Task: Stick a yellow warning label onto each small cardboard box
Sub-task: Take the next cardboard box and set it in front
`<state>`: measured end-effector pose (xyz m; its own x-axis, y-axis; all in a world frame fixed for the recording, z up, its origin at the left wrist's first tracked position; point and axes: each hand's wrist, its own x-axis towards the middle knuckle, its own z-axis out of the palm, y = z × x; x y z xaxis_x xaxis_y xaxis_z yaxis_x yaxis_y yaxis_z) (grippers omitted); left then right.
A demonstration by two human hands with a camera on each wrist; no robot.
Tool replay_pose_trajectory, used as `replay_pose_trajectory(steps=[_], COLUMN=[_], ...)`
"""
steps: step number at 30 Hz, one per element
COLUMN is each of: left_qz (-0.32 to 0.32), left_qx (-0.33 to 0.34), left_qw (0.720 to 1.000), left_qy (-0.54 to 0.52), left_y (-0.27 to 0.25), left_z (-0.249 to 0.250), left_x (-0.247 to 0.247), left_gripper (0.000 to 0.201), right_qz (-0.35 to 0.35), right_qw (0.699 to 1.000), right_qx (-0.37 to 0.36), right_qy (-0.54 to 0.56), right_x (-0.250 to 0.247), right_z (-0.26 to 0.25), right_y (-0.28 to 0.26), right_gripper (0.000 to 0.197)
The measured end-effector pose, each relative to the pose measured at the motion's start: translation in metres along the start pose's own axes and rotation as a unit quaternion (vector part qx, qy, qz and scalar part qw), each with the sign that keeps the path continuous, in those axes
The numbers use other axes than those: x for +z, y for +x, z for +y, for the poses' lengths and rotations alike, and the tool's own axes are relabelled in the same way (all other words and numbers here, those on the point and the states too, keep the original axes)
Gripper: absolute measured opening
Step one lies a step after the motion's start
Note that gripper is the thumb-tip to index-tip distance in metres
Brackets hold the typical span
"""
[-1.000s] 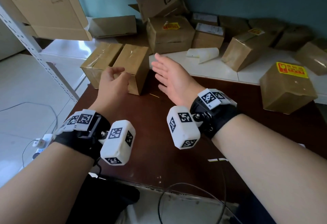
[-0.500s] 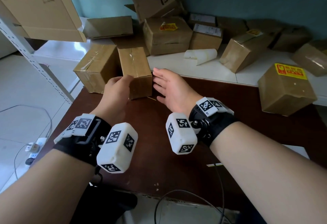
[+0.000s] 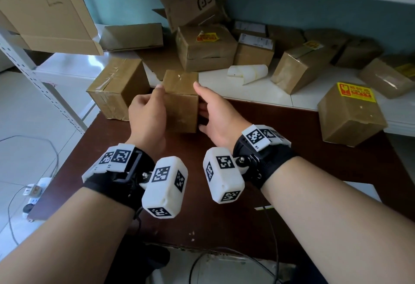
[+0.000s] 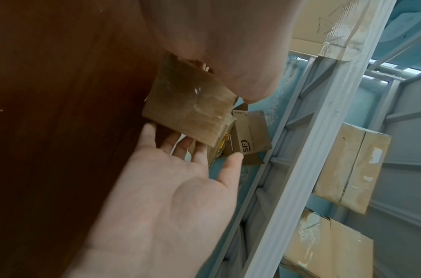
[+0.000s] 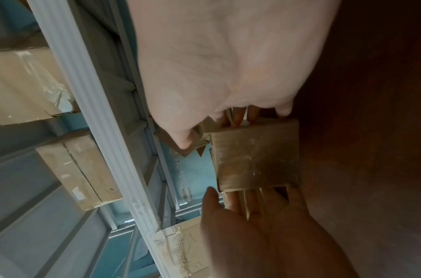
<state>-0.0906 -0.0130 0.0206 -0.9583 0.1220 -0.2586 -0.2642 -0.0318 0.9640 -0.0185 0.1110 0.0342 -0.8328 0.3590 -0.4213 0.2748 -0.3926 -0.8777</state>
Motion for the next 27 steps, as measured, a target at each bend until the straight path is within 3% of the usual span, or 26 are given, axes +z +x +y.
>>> replay_pose_trajectory(steps=[4, 8, 10, 13, 15, 17, 18, 20, 23, 24, 27], left_qz=[-0.020, -0.046, -0.065, -0.077, -0.092, -0.117, -0.129, -0.148, -0.186, -0.197, -0.221], left_qx=[0.000, 0.012, 0.019, 0.024, 0.034, 0.034, 0.023, 0.007, 0.005, 0.000, -0.020], left_qw=[0.999, 0.997, 0.995, 0.995, 0.994, 0.992, 0.991, 0.988, 0.982, 0.980, 0.974], left_qy=[-0.044, -0.066, -0.071, -0.057, -0.040, -0.029, -0.035, -0.042, -0.024, -0.029, -0.040], left_y=[-0.008, -0.014, -0.019, -0.029, -0.039, -0.047, -0.053, -0.065, -0.086, -0.094, -0.120], left_z=[0.001, 0.001, 0.001, 0.004, 0.008, 0.010, 0.011, 0.013, 0.017, 0.018, 0.019], left_x=[0.003, 0.005, 0.005, 0.006, 0.008, 0.011, 0.013, 0.016, 0.018, 0.019, 0.020], left_gripper=[0.029, 0.028, 0.035, 0.055, 0.063, 0.054, 0.046, 0.049, 0.053, 0.052, 0.050], right_qz=[0.064, 0.093, 0.094, 0.107, 0.117, 0.133, 0.142, 0.157, 0.177, 0.181, 0.182], right_qw=[0.997, 0.994, 0.994, 0.991, 0.988, 0.986, 0.987, 0.986, 0.982, 0.982, 0.983], right_qx=[-0.040, -0.049, -0.050, -0.065, -0.086, -0.079, -0.068, -0.057, -0.062, -0.058, -0.035], right_qy=[0.025, 0.012, -0.002, -0.041, -0.057, -0.055, -0.044, -0.025, -0.015, -0.011, 0.000], right_x=[-0.008, -0.013, -0.020, -0.017, -0.020, -0.025, -0.028, -0.037, -0.049, -0.052, -0.060], right_z=[-0.002, 0.005, 0.009, -0.004, -0.009, -0.011, -0.012, -0.015, -0.022, -0.023, -0.018], right_y=[0.003, 0.008, 0.016, -0.009, -0.024, -0.037, -0.043, -0.053, -0.078, -0.085, -0.103], right_gripper=[0.030, 0.086, 0.096, 0.092, 0.071, 0.046, 0.052, 0.074, 0.045, 0.045, 0.085])
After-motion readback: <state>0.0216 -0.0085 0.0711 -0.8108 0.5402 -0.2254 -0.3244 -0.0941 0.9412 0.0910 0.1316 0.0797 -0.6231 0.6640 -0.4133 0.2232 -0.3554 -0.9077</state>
